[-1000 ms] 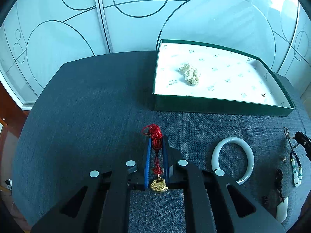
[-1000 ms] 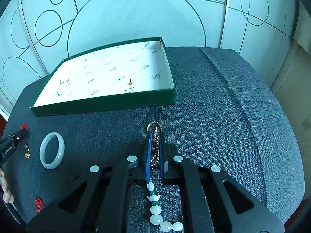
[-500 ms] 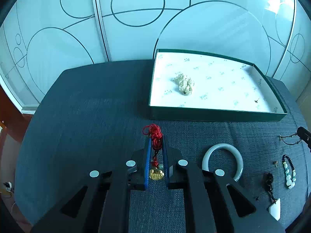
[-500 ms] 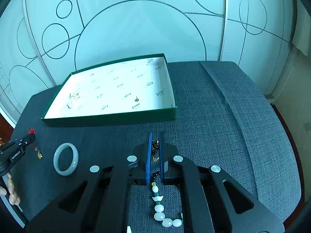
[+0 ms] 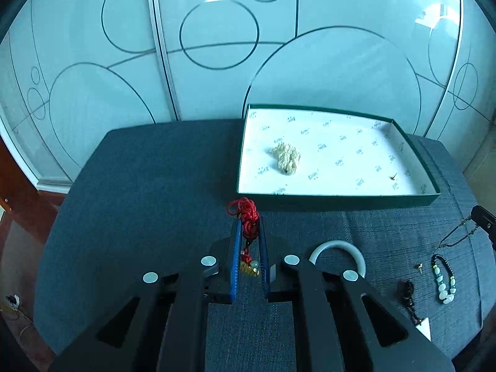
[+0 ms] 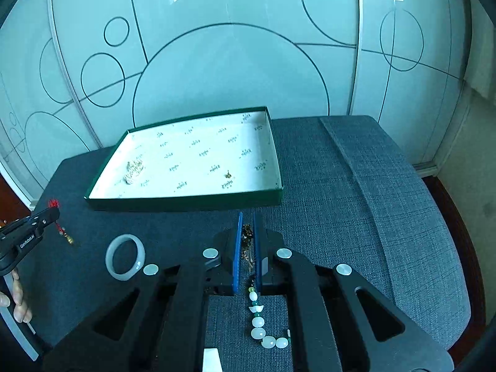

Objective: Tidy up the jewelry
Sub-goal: 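Carry the charm and pendant over the white box with both tools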

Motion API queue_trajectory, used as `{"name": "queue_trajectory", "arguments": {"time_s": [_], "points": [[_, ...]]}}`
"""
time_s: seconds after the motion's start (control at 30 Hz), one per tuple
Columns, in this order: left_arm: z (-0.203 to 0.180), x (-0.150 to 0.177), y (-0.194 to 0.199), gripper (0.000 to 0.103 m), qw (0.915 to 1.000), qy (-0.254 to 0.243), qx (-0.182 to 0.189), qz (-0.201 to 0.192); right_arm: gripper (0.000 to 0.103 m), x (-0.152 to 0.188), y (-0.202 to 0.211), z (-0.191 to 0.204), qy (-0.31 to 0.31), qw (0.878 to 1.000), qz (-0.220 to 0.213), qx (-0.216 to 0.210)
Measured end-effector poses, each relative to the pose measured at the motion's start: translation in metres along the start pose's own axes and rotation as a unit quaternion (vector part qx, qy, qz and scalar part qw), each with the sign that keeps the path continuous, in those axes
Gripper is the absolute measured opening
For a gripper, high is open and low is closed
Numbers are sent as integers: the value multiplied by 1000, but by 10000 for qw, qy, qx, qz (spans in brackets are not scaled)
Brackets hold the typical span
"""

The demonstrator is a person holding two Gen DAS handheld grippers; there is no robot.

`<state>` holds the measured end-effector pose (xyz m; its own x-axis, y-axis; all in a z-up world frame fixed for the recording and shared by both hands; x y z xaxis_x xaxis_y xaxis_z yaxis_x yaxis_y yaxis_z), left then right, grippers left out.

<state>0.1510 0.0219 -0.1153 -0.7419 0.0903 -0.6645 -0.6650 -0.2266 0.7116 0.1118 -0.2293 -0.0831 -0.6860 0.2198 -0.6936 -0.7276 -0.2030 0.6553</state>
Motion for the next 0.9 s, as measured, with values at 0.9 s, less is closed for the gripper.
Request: {"name": "queue_trajectory", "arguments": {"time_s": [0.9], "points": [[-35, -104, 15, 11, 9981, -13, 358, -510, 7, -96, -11, 27, 118, 9981, -444, -404]]}}
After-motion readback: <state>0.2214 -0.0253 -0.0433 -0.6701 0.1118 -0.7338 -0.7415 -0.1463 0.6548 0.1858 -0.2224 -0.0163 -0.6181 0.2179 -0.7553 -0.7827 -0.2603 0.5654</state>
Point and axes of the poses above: each gripper's, at about its wrist camera, not at the fingertips, and y roughly against the way its jaws point, z to its left, x to its underside, the point moved 8 cm from there along -y, roughly the way its jaws point, and after that the axes turned 15 degrees about -x, right-handed, at the moved point
